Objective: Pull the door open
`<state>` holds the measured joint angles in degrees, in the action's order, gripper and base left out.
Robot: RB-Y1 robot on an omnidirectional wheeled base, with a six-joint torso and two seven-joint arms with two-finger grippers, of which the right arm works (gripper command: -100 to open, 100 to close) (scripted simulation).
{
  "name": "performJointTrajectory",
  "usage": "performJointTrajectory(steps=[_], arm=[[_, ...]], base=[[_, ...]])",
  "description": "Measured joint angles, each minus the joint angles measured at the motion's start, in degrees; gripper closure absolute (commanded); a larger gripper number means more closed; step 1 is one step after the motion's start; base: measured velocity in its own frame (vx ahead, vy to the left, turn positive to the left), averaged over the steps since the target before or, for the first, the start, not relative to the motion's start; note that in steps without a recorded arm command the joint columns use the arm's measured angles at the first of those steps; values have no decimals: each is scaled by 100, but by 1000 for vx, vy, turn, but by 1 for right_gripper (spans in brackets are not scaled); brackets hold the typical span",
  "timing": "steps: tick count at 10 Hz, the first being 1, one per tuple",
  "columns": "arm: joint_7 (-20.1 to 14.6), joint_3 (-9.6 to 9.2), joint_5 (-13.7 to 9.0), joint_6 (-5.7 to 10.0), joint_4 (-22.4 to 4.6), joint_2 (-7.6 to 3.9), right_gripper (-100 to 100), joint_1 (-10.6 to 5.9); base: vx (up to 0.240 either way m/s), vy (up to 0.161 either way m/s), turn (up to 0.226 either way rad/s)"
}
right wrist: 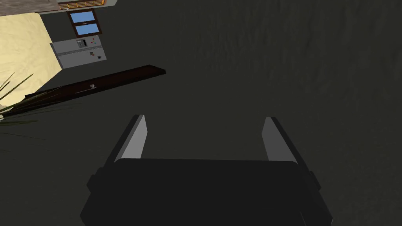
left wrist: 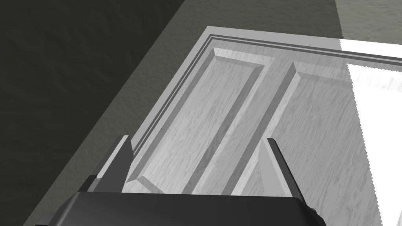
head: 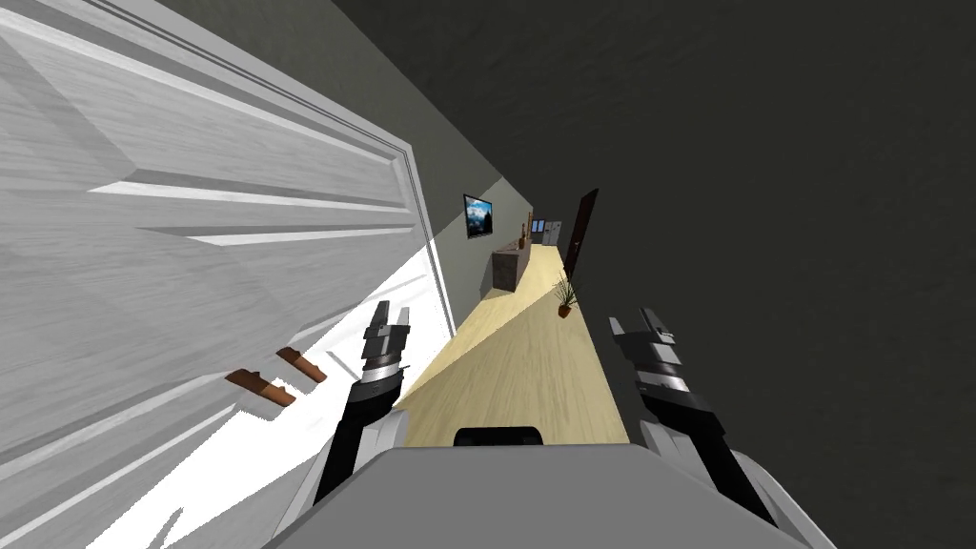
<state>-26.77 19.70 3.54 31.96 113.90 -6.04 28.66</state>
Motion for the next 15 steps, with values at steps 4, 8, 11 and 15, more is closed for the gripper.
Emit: performJointTrajectory(steps=[4,8,11,15], arm=[[-264,300,94,106,-254,-30,-100,1],[-553,636,183,215,-530,-58,-100,0],[-782,906,250,284,-755,-82,-100,-20],[-1077,1265,340,408,-1076,-107,-100,-41]], base=[[-24,-17,-307],[-1,-10,-327],[5,-4,-314],[4,-5,-327]])
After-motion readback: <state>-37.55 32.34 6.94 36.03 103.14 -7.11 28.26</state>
